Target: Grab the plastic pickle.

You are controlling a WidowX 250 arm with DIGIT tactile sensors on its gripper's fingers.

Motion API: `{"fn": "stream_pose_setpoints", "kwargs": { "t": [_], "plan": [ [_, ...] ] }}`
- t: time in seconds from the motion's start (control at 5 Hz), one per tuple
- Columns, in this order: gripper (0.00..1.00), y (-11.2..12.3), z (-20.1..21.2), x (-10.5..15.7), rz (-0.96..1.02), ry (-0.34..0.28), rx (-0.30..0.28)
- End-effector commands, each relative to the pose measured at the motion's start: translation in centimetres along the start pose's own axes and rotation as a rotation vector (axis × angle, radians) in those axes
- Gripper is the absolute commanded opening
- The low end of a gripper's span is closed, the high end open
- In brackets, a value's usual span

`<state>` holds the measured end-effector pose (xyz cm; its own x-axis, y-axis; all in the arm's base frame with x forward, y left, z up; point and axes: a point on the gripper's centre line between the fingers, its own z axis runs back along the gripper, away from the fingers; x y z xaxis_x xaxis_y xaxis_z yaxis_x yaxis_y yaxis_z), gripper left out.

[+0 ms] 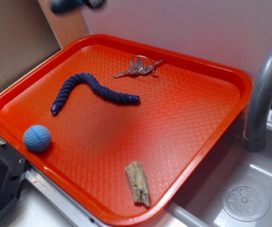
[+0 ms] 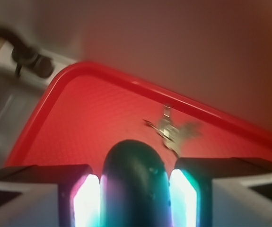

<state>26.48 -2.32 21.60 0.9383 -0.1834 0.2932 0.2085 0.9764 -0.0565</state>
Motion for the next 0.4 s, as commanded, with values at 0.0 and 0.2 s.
{"fn": "stream_pose_setpoints", "kwargs": {
  "t": [0.0,0.2],
  "plan": [
    [0.00,-0.09,4.42,-0.23,0.134,-0.011,0.151],
    [0.00,-0.04,3.83,-0.06,0.145,0.013,0.133]
  ]
}}
